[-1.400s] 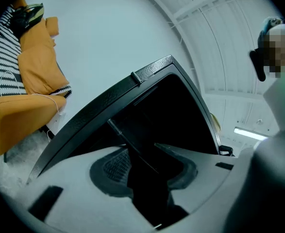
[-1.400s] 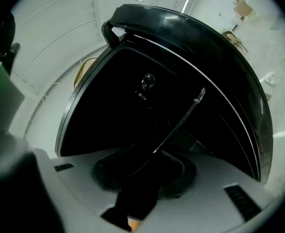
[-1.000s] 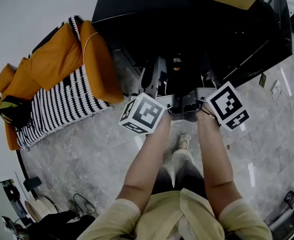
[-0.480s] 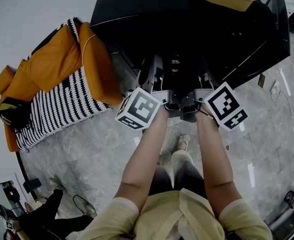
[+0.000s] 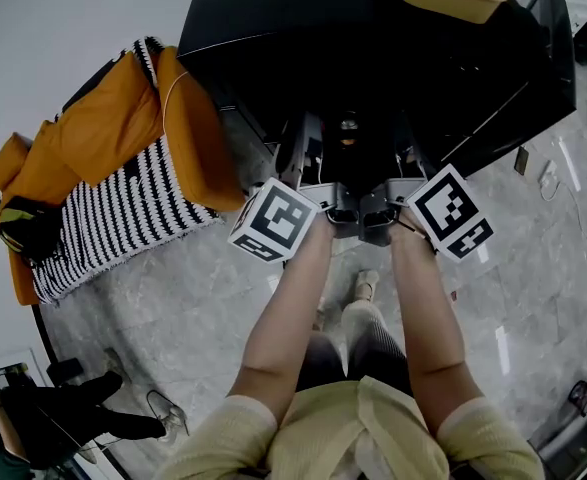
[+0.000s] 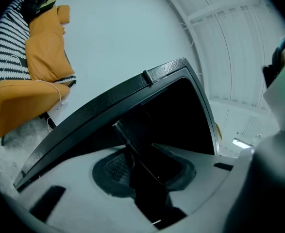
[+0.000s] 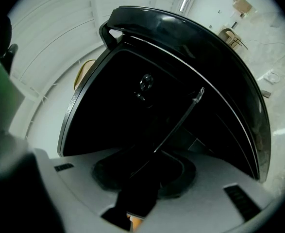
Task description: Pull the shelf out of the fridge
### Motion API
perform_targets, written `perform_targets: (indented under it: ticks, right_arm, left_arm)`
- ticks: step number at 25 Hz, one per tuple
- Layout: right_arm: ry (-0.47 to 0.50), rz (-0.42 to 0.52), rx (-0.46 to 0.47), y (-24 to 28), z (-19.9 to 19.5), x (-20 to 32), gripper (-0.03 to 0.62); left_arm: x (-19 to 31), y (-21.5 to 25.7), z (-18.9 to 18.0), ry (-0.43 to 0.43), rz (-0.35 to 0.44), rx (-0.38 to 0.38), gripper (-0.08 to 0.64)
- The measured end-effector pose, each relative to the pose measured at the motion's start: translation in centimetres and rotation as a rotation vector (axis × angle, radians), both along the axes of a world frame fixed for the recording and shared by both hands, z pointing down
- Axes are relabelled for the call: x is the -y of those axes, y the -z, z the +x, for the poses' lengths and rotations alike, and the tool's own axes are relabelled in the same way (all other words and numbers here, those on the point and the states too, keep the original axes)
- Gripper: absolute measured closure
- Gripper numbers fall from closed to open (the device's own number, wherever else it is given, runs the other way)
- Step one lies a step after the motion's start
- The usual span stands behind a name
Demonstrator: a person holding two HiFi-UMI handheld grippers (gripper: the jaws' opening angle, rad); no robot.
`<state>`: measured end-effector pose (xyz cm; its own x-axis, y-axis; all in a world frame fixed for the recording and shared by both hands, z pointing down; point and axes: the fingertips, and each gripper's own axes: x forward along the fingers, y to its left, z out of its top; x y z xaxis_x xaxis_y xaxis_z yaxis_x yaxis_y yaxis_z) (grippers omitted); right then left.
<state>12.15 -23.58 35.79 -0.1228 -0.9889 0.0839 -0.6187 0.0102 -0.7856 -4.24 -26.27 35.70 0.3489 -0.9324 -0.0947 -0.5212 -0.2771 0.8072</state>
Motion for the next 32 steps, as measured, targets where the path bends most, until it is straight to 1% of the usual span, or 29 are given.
perform_targets:
  ticks: [20,32]
  right_arm:
    - [-0.004,-0.011,-0.021,-0.2,-0.3,-4.5,0.468]
    - [0.006,0.019,-0.039,0.3,-0.5,-7.2,0.465]
  left_arm:
    - [-4.3,-0.3,-0.2,-0.04,-0.018,-0.029,0.457]
    - [-7.1,0.7,-0.2,-0.055,0.01,-0.026,0.459]
